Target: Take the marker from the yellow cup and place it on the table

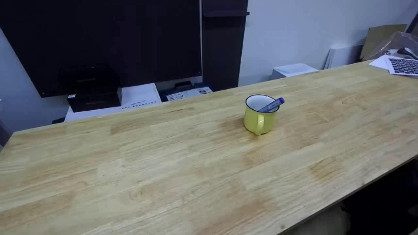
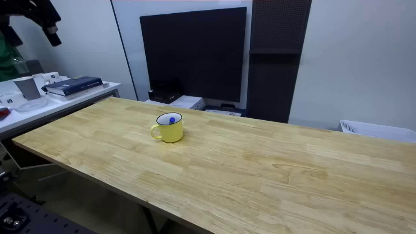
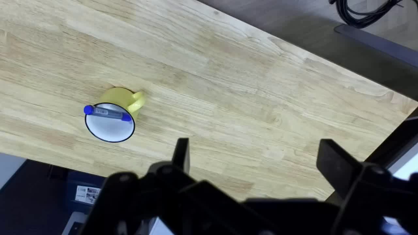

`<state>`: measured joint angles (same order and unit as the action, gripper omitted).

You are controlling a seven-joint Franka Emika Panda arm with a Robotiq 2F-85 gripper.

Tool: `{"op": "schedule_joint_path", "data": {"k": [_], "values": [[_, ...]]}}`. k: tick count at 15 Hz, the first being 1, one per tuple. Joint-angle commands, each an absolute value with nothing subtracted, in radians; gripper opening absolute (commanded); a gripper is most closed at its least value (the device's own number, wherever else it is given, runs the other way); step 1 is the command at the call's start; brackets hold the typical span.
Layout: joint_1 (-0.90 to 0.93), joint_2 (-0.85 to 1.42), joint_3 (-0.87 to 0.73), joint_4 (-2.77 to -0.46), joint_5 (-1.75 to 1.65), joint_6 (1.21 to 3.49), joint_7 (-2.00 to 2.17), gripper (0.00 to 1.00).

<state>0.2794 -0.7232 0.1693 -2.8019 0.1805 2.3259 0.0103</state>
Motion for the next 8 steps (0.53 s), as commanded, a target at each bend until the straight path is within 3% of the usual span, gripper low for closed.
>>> {"op": "schedule_joint_path", "data": {"k": [1, 8], "values": [[0.283, -0.722, 0.166, -2.800, 0.177, 2.322, 0.013, 1.00], [0.282, -0.715, 0.166, -2.800, 0.177, 2.322, 0.013, 1.00]]}}
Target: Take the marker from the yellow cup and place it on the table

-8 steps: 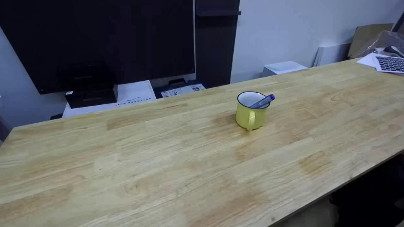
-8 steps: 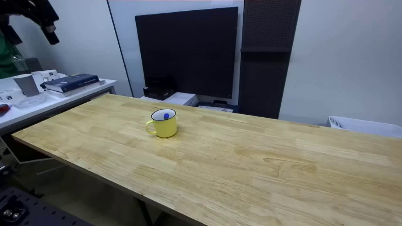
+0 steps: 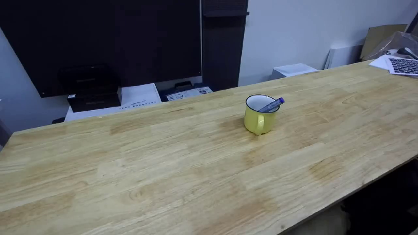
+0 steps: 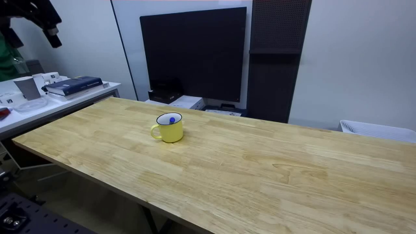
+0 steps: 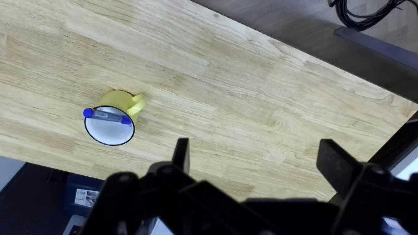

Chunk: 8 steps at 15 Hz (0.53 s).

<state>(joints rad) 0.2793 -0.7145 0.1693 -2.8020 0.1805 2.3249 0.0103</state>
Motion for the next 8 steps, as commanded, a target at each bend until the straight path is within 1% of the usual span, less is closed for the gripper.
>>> {"op": "schedule_joint_path", "data": {"k": [1, 5, 8], "values": [[0.282, -0.715, 0.166, -2.800, 0.177, 2.322, 0.013, 1.00], [0.272, -0.709, 0.160, -2.799, 0.168, 2.344, 0.006, 1.00], [0.187, -0.673, 0.131, -2.799, 0.086, 2.440, -0.028, 1.00]]}}
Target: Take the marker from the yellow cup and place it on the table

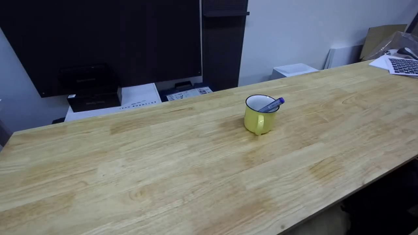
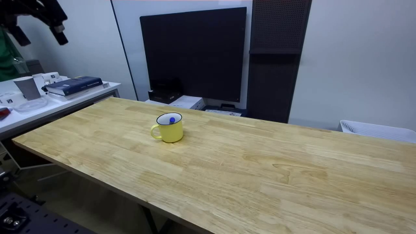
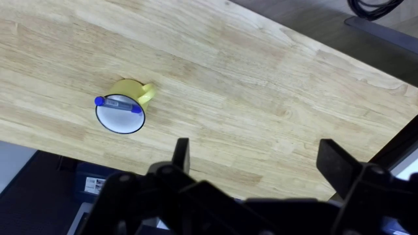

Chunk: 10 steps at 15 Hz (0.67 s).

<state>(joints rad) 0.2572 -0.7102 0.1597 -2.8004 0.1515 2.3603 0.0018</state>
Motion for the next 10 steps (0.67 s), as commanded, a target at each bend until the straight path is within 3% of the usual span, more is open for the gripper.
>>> {"op": "schedule_joint_path", "data": {"k": [1, 10], "values": [[0.150, -0.651, 0.116, -2.799, 0.050, 2.479, -0.037, 1.00], [-0.086, -0.171, -0.016, -2.597, -0.143, 2.752, -0.130, 1.00]]}}
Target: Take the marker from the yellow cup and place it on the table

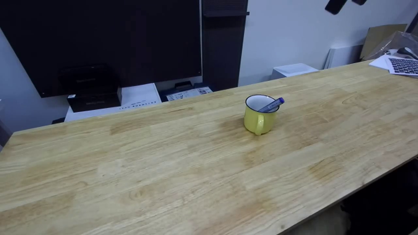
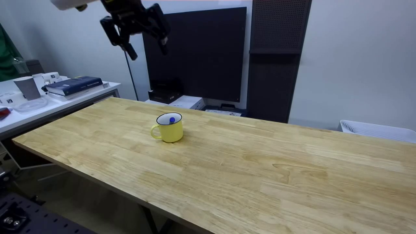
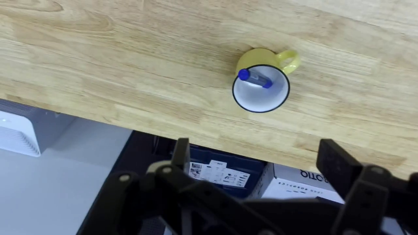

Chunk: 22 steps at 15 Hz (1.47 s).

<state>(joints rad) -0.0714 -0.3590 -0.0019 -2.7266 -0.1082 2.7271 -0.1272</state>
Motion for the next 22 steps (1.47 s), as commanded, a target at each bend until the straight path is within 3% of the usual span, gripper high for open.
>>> {"op": "schedule_joint_path", "data": {"k": [1, 2, 21, 22], "values": [[-0.076, -0.133, -0.024, -2.564, -0.131, 2.729, -0.139, 1.00], [-0.073, -0.249, -0.027, -2.663, -0.125, 2.740, -0.135, 1.00], [-0.063, 0.270, 0.019, -2.339, -0.092, 2.650, -0.621, 1.00], [-0.065, 0.205, 0.013, -2.415, -0.072, 2.688, -0.561, 1.00]]}}
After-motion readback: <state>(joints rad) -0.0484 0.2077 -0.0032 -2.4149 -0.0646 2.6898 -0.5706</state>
